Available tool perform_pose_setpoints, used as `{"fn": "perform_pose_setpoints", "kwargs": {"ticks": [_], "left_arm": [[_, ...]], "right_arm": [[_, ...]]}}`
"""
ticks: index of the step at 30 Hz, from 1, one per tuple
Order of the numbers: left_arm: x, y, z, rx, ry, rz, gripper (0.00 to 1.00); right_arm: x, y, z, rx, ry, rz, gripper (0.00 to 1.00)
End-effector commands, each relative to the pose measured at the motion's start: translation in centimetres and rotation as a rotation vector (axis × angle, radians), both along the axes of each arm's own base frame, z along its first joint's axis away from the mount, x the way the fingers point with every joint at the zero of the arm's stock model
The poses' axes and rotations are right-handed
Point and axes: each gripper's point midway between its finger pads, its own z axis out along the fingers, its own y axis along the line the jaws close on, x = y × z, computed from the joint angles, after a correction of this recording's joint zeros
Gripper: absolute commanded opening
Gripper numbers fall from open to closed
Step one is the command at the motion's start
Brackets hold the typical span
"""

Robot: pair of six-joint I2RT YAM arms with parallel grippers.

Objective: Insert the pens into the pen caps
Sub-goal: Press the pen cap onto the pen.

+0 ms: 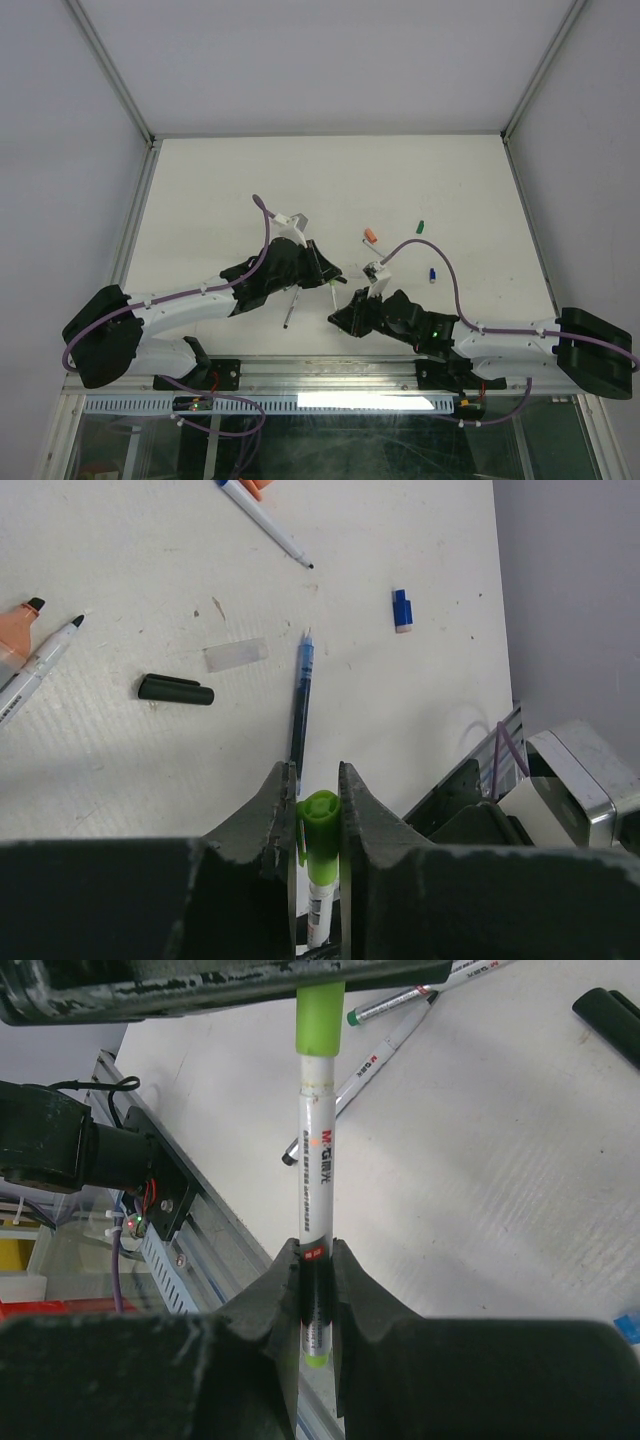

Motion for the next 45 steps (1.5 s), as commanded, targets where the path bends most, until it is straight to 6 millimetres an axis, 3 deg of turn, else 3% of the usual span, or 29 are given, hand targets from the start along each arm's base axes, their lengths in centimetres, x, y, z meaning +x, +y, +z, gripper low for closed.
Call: {"fn": "perform_pose_setpoints", "kwargs": {"ticks": [1,3,19,33,41,45], "left_arm": [[0.5,-0.9,1.9,-0.065,-0.041,-0.015,0.05],[0.5,-0.9,2.0,-0.067,-0.044,-0.016,0.00],[0.1,-1.2,3.3,-0.062,-0.110,-0.081,0.00],[0.2,-1.2,4.3,-0.068,-0.134,-0.080,0.00],[-0.1,-1.1,5.4,-0.087,-0.159,-0.099,0.00],[-1.1,-1.9,5.7,-0.111,-0.153,-0.161,0.00]], "right_arm": [[1.2,1.2,3.3,0.079,-0.054,-0.032,0.00],[1.7,1.0,3.4,0.071,-0.059,-0.062,0.00],[4.7,1.0,5.4,0.025,-0.105,-0.144,0.00],[8.1,0.5,8.4,0.047,-0.117,-0.240,0.00],[10.4,0.3,12.2,0.119,-0.151,-0.301,0.00],[13.2,-1.0,15.0,0.170,-0.183,-0.384,0.00]]}}
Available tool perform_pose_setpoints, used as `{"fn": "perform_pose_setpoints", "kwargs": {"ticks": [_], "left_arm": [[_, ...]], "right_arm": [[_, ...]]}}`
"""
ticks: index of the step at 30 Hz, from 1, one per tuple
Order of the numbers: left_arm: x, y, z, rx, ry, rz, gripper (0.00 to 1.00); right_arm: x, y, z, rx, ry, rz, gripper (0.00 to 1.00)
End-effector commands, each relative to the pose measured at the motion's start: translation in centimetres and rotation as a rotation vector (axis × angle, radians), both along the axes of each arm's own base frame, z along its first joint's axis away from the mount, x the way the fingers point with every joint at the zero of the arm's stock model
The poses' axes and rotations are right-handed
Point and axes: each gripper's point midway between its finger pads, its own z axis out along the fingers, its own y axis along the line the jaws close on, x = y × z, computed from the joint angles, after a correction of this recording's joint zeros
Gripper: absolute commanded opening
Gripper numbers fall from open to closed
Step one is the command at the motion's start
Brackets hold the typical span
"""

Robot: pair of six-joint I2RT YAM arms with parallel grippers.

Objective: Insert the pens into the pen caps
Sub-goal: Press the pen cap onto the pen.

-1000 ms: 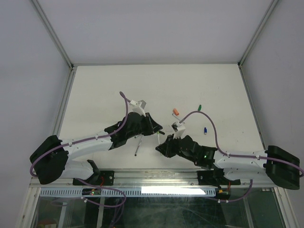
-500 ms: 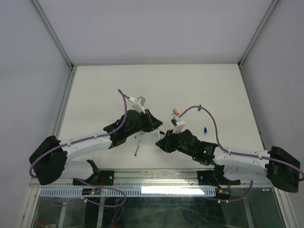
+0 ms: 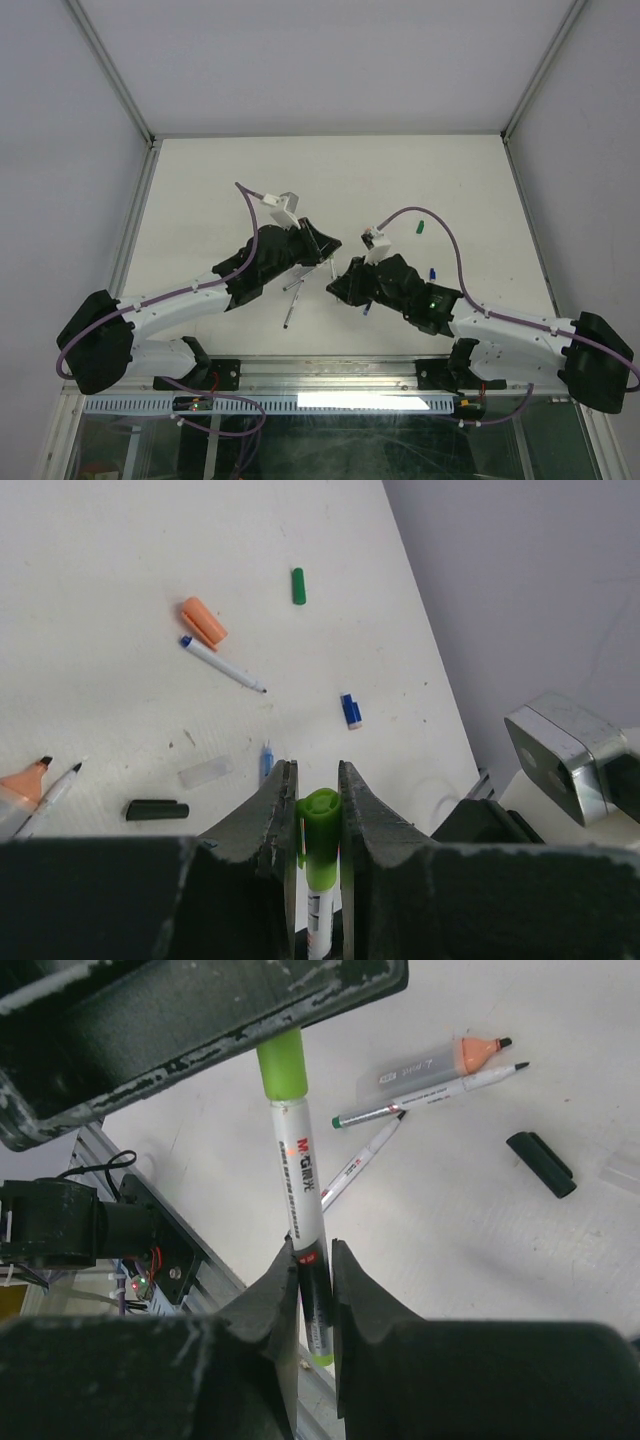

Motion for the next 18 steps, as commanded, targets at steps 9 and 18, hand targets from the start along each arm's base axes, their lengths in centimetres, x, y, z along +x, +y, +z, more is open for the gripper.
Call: {"fn": "perform_pose_setpoints", "kwargs": {"ticks": [9,18], "left_arm": [[-6.3,-3.5,0.2,0.013,0.039,-0.291,0.00],[-7.4,-3.6,-1.0,0.018,0.074,-0.310,0.00]], "right_arm": [[13.1,-1.9,17.7,0.094,-0.541,-0.199,0.00],[15.8,-3.0,24.2,0.112,-0.699,-0.249,0.00]]}}
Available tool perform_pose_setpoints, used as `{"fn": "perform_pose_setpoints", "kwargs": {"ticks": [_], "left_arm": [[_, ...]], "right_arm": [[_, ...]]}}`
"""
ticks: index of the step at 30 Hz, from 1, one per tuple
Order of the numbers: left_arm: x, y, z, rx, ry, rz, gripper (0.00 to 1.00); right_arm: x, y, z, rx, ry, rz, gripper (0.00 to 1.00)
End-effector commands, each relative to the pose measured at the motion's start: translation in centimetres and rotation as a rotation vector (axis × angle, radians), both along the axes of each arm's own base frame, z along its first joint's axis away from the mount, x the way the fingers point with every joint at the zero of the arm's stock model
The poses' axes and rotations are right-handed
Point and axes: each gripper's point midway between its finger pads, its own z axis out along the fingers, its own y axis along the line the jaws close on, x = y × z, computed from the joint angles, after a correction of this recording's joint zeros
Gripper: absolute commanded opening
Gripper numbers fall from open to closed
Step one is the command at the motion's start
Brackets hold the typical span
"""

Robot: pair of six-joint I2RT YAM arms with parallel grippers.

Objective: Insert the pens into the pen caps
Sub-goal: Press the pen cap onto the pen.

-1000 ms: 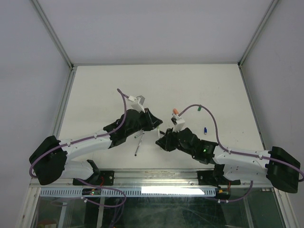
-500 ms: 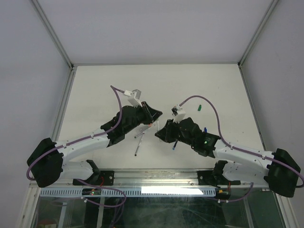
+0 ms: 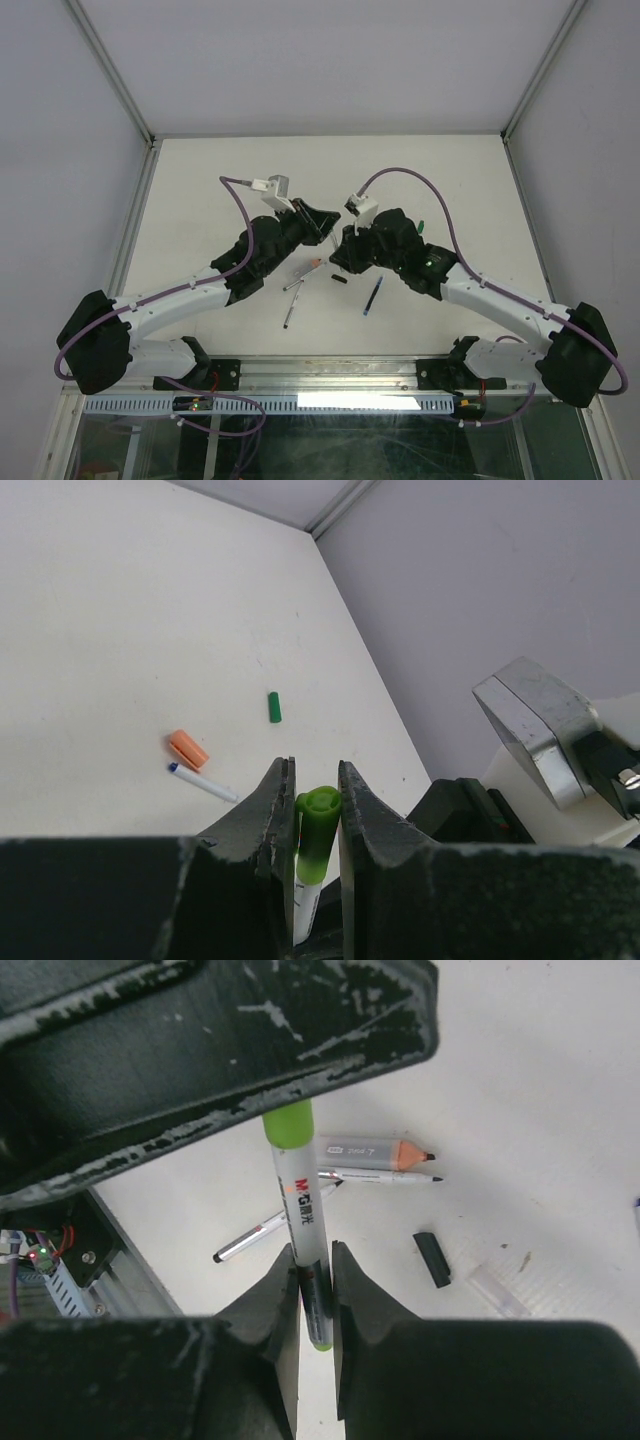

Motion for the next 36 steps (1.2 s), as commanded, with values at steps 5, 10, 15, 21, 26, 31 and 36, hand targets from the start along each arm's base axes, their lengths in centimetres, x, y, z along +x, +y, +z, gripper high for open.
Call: {"fn": "perform_pose_setpoints", "kwargs": {"ticks": [5,10,15,21,26,31,36], "left_arm": [[-10.8,-3.6,-7.8,0.127,0.270,-0.416,0.00],[-10.8,-4.0,-8.1,0.134,0.275,-0.426,0.00],[-10.8,-4.2,-8.2,0.137,0.278,-0.434,0.00],[-11.2,-4.5,-8.7,0.140,0.291,-0.451,0.00],[-11.5,-4.8,-9.2,0.149,0.301,-0.456,0.00],[-11.7,-4.7,-9.1,0.141,0.300,-0.455,0.00],[-11.3,-4.7,-7.2,0.088,0.277,-0.430,0.00]], "right_arm": [[10.7,-3.9,24.5,0.450,-0.595,-0.367,0.00],[10.6,-3.5,28.2,0.506,-0.628,-0.325,0.00],[10.4,-3.1,30.4,0.528,-0.658,-0.290,0.00],[10.5,-3.0,32.8,0.534,-0.716,-0.278,0.00],[10.7,-2.9,36.4,0.552,-0.775,-0.275,0.00],[10.7,-3.1,38.8,0.568,-0.814,-0.278,0.00],[10.6,-2.5,35.4,0.546,-0.744,-0.257,0.00]]}}
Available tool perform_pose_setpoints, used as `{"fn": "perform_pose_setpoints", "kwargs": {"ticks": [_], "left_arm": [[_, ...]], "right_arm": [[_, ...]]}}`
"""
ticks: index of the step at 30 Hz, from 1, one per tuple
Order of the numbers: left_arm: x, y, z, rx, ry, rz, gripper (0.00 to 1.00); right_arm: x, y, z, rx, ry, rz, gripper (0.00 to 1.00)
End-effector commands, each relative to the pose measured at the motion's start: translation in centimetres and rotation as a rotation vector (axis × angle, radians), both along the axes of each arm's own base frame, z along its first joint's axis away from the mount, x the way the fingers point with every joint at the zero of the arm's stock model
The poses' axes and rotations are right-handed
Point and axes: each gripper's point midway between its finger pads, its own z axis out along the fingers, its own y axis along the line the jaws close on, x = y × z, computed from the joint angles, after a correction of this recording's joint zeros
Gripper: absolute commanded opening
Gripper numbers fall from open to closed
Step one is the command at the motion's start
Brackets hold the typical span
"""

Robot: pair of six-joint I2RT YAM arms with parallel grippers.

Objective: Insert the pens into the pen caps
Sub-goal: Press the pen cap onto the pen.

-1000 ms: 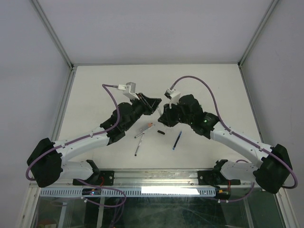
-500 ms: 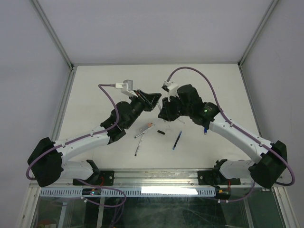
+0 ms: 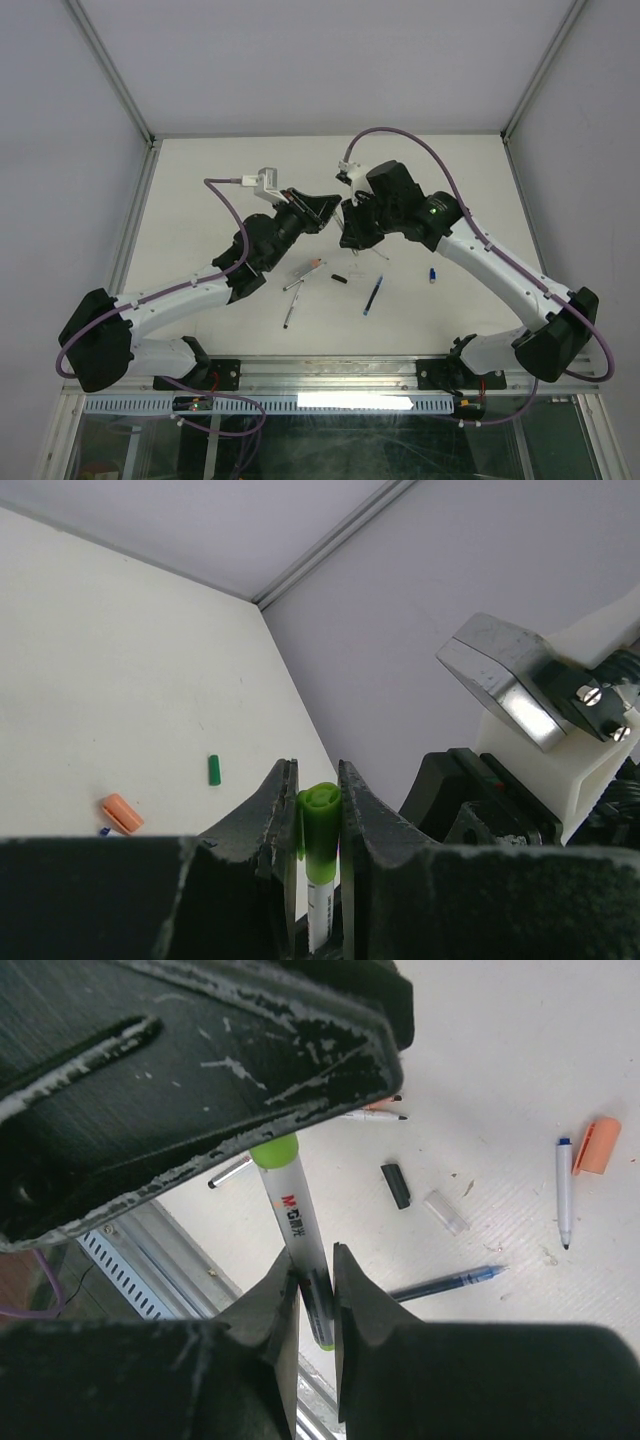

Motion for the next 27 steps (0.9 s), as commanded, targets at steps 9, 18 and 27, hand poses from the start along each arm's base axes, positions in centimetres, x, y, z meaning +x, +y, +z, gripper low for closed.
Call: {"fn": "perform_pose_setpoints", "kwargs": {"ticks": [9,18,27], "left_arm": [[-12.8,-4.8,-9.2,0.197,0.266,-0.531,0.00],[-12.6,-5.0,-8.8,0.200,0.265,-0.528,0.05],[-12.3,-4.6,-8.7,0.184,0.254,-0.521,0.14]], "right_arm": [[6.2,0.3,20.8,0.747,-0.754,-0.192,0.00],[3.8,1.5,12.4,0.656,-0.579,-0.105,0.00],[2.1,1.9,4.9,0.597,-0.357,-0.152,0.00]]}}
